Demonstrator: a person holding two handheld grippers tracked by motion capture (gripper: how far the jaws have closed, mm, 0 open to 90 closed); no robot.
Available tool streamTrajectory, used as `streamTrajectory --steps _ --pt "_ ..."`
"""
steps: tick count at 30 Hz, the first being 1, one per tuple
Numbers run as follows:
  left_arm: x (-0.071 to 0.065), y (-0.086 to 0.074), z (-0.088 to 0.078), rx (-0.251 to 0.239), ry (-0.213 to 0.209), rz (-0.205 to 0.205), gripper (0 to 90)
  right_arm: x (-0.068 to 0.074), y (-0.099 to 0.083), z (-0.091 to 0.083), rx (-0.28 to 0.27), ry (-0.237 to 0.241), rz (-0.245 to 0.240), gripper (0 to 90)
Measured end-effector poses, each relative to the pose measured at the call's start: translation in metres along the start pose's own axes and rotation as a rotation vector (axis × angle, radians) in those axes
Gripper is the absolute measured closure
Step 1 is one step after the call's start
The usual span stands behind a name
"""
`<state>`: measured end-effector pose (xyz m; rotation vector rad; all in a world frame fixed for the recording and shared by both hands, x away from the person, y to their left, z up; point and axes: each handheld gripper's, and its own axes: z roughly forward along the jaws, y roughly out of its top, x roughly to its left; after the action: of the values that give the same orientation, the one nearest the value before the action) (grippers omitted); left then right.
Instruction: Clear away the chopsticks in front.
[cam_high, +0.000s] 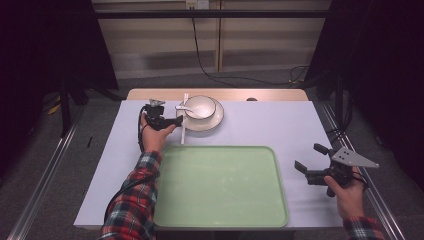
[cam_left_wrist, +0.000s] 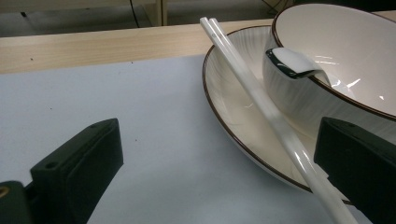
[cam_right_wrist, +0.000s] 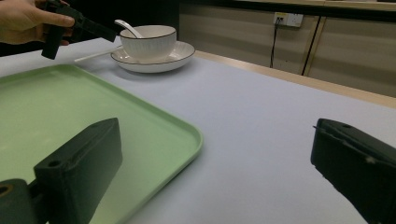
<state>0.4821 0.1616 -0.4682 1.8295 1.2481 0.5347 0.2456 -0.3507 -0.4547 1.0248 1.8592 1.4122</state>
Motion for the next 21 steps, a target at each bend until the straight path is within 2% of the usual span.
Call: streamTrajectory --steps 2,8,11,21 --pt "-0.001 0.000 0.001 0.012 0.009 0.014 1.6 0.000 0.000 0.000 0.001 0.001 0.000 1.4" --pt "0.000 -0.002 0.006 0.036 0.031 0.009 2.3 -0.001 0.000 -0.001 -0.004 -0.010 0.005 1.2" --pt "-0.001 -0.002 0.008 0.024 0.023 0.001 2.3 -0.001 0.000 -0.002 -0.004 -0.011 0.006 1.2" --pt "-0.003 -0.001 0.011 0.030 0.015 0.002 2.4 -0.001 0.000 -0.002 -0.004 -0.013 0.004 1.3"
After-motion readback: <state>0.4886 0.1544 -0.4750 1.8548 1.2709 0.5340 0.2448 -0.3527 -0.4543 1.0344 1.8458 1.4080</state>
